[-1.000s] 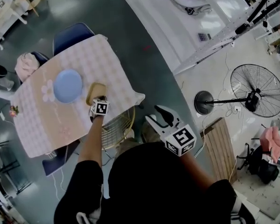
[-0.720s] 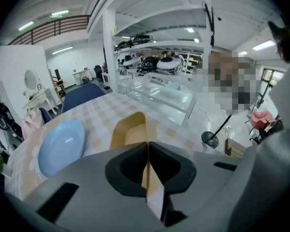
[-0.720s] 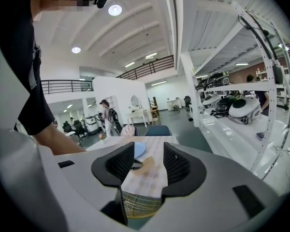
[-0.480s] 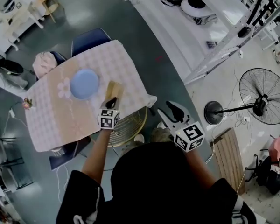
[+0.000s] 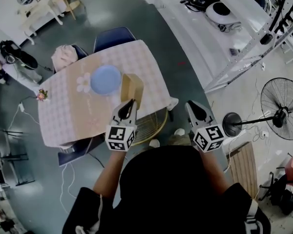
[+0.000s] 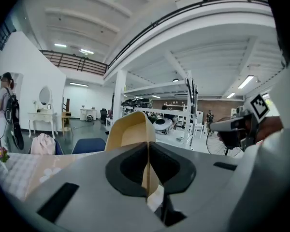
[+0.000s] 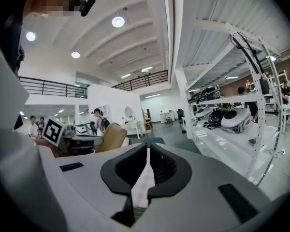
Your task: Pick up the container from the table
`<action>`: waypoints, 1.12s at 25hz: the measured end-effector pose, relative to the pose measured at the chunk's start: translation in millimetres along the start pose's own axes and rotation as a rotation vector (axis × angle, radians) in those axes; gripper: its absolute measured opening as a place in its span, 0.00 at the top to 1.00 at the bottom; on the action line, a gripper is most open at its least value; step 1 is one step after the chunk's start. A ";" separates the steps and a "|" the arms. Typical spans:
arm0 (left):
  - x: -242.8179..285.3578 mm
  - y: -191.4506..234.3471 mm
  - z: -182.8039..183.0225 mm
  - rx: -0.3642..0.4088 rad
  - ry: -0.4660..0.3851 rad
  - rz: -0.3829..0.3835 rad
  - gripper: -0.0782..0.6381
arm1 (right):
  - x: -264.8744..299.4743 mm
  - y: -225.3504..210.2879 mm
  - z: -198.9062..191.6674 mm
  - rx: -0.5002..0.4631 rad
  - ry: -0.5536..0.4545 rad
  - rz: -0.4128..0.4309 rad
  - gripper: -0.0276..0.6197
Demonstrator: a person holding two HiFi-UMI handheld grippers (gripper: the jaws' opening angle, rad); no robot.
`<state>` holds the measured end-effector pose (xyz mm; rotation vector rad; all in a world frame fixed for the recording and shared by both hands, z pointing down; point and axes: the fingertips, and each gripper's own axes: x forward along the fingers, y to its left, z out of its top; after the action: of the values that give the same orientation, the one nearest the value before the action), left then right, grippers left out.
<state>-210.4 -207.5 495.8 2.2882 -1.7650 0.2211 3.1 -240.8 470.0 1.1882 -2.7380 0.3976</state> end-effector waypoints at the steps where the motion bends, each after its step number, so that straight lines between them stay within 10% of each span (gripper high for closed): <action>1: -5.3 -2.7 8.2 0.006 -0.018 0.006 0.87 | 1.2 0.5 1.8 -0.005 -0.003 -0.006 0.94; 28: -17.7 5.9 59.1 -0.042 -0.136 0.013 0.87 | 12.2 4.4 25.0 -0.101 -0.046 -0.068 0.96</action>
<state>-222.3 -209.1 434.9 2.3121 -1.8315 0.0313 -8.9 -253.7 448.0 1.2754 -2.7111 0.2240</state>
